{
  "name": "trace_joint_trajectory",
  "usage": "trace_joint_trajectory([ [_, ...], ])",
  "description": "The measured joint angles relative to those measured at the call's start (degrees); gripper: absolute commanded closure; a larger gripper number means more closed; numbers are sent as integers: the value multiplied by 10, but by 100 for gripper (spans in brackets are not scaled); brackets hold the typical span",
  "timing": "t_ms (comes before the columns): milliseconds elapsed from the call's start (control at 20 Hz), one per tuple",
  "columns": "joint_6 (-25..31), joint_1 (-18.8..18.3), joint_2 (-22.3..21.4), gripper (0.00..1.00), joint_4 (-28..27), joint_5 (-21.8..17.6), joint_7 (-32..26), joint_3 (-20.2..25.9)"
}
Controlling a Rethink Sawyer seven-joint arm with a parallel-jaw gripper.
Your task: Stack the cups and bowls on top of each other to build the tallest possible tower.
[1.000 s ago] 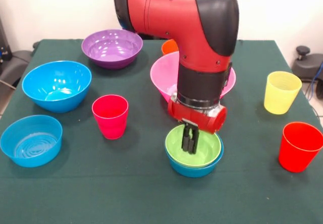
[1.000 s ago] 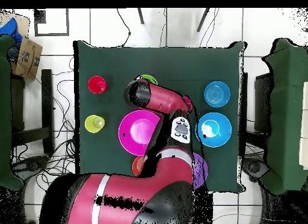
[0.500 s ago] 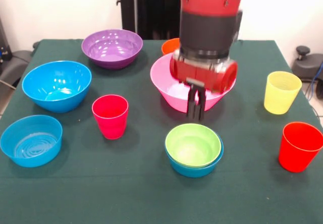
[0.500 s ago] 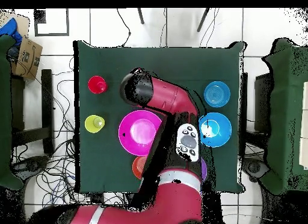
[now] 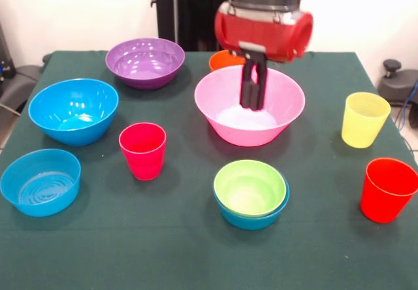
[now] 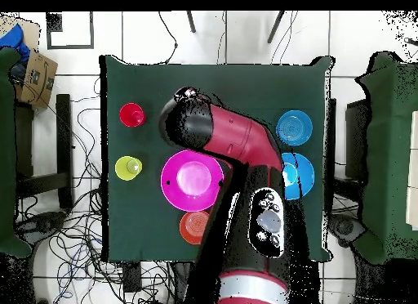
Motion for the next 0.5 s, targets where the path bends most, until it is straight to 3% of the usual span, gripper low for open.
trace_joint_trajectory([
  [250,0,-27,-26,100,32,-28,0,7],
  [300,0,-50,-37,0,52,-46,0,17],
  [500,0,-69,-43,0,67,-61,0,24],
])
